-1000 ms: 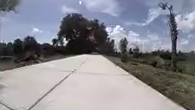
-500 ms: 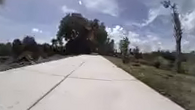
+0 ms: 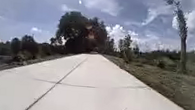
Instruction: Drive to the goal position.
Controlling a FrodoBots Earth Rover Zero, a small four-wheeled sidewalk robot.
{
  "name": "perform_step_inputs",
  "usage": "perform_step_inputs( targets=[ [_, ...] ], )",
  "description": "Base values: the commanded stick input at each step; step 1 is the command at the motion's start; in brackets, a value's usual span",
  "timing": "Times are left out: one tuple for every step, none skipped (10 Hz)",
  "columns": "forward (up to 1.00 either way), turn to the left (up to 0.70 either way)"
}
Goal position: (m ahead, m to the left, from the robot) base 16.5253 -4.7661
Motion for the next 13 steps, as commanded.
perform_step_inputs(
  targets=[
    [0.85, 0.0],
    [0.85, 0.0],
    [0.85, 0.0],
    [0.85, 0.0],
    [0.85, 0.0],
    [0.85, 0.0],
    [0.85, 0.0],
    [0.85, 0.0],
    [0.85, 0.0],
    [0.85, 0.0],
    [0.85, 0.0],
    [0.85, 0.0],
    [0.85, 0.0]
  ],
)
